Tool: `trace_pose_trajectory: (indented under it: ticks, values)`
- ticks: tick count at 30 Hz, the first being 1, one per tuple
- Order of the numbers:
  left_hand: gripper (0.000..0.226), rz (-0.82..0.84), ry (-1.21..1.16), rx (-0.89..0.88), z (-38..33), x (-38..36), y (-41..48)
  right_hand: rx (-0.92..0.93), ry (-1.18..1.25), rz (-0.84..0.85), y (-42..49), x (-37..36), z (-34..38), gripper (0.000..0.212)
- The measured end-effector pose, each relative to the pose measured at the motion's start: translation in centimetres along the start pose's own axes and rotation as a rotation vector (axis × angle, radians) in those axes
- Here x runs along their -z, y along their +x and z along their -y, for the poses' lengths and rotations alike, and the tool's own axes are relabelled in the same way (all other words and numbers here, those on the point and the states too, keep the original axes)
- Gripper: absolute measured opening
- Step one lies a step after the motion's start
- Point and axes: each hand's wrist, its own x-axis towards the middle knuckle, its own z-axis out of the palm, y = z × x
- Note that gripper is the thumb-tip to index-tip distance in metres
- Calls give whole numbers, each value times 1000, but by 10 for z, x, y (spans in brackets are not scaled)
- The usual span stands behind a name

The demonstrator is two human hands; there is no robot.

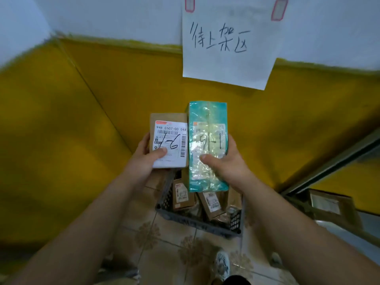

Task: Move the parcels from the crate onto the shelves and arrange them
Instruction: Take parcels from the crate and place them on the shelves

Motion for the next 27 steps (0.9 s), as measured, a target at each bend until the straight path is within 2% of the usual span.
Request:
trace_pose_trajectory:
  ticks: [3,7,8,19,23,27]
  values:
    - [64,26,81,-178,-31,2,-43,82,26,-97,-57,-1,32,126]
    - [64,82,74,-378,-59,13,-99,217,104,-211,-130,-6,50,80]
    - [63,103,61,-410,-65,15,-113,249,112,-244,-148,-8,53,77]
    - [60,401,29,-577,-104,-19,-252,437,104,-575,-322,23,64,87]
    - [59,478,53,-601,-99,-53,-295,429,16,-704,-380,50,49,97]
    - [56,628,41,-609,-80,-113,-351,405,-45,-837,-454,93,19,106]
